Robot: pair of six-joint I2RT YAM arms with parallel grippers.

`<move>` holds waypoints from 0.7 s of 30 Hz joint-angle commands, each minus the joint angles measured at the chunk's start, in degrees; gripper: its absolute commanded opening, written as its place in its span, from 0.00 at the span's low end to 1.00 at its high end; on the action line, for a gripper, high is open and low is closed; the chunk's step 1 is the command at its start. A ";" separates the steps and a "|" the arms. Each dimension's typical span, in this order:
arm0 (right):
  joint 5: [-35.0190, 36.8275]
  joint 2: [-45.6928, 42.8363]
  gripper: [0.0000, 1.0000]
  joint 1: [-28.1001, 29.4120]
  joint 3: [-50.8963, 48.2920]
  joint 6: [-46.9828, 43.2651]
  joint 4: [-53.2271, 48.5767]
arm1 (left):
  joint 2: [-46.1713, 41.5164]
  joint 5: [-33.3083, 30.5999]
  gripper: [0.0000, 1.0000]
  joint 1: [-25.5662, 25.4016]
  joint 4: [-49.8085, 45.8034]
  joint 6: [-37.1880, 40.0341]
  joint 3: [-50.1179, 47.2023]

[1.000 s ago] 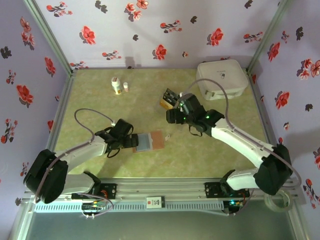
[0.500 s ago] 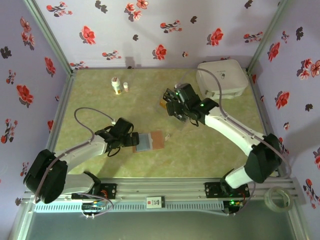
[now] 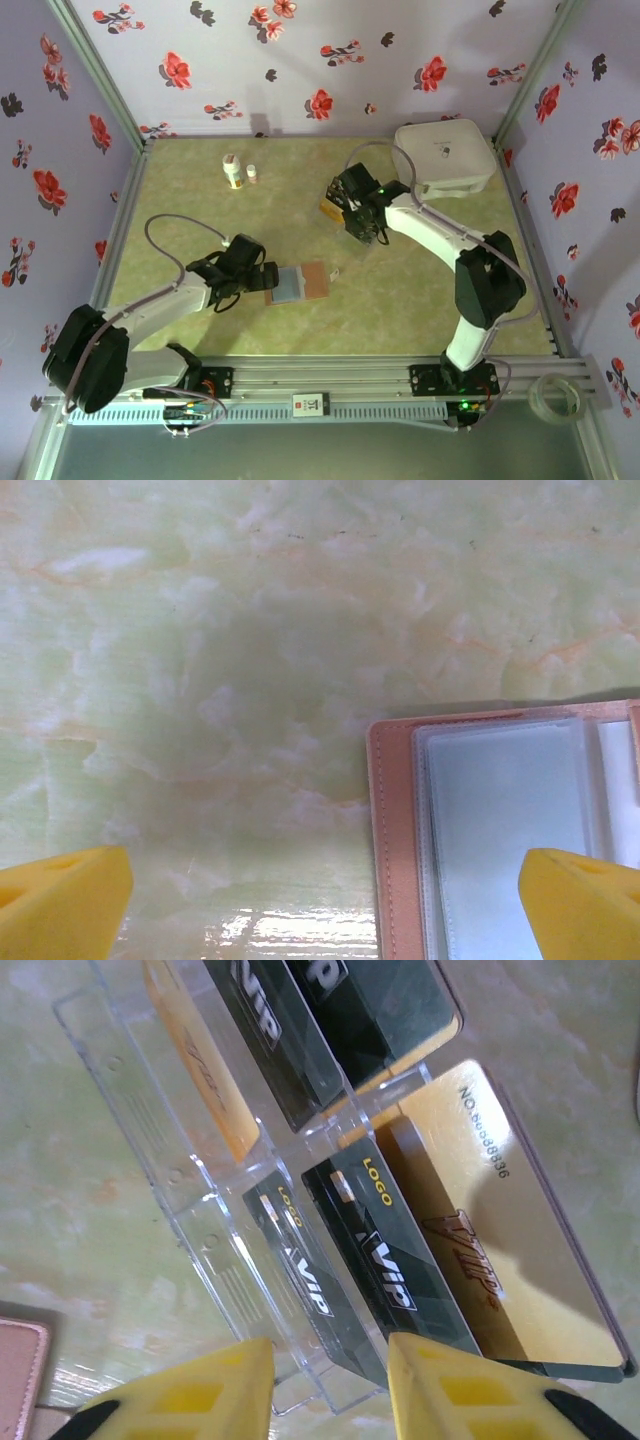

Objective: Put the credit cards into the card holder

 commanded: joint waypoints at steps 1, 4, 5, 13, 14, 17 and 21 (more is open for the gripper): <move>1.69 1.98 0.31 -0.24 2.52 -1.53 -2.53 | -1.42 -0.97 1.00 -0.40 -1.03 1.35 -0.87; 2.43 3.61 0.29 -0.42 3.18 -2.06 -2.78 | -1.74 -1.04 1.00 -0.41 -0.95 1.42 -1.20; 2.54 4.05 0.29 -0.42 3.28 -2.18 -2.79 | -1.69 -1.06 1.00 -0.39 -0.95 1.37 -1.25; 4.81 6.70 0.29 -0.58 3.62 -3.14 -2.44 | -1.78 -1.02 1.00 -0.41 -0.79 1.35 -1.57; 5.02 6.85 0.29 -0.59 3.66 -3.19 -2.30 | -1.78 -1.06 1.00 -0.30 -0.72 1.43 -1.55; 5.05 7.33 0.29 -0.63 3.77 -3.52 -2.29 | -1.79 -1.03 1.00 -0.30 -0.68 1.40 -1.60; 3.56 7.79 0.29 -0.67 3.71 -3.82 -2.44 | -1.73 -1.05 1.00 -0.30 -0.58 1.41 -1.64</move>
